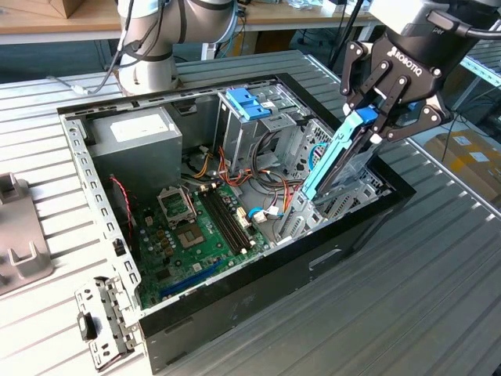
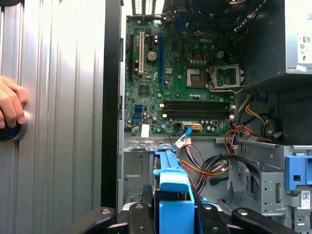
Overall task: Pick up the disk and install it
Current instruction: 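Insert the disk into the insertion slot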
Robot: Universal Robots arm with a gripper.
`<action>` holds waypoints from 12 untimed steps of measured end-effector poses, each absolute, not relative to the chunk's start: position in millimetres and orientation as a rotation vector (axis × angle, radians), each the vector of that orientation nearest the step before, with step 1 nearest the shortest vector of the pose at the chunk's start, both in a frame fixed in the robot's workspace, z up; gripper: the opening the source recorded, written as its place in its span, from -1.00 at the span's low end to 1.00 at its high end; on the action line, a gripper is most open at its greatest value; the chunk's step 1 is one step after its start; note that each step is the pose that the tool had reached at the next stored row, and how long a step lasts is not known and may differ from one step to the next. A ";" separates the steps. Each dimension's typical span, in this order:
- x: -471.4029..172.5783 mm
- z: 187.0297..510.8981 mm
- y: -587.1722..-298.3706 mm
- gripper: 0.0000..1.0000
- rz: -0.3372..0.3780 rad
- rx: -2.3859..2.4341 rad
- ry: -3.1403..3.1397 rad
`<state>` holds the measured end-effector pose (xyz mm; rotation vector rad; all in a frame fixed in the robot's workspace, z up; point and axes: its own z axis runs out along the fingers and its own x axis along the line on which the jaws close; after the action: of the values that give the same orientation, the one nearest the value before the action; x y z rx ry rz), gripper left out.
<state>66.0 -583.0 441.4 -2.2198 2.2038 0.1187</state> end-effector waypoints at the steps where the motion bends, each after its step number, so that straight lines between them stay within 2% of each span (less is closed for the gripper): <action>1: 66.0 440.7 -582.9 -0.26 0.119 -2.220 2.204; 12: 66.0 431.0 -581.9 -0.26 0.119 -2.217 2.206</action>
<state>66.0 -581.9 431.0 -2.2175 2.2063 0.1185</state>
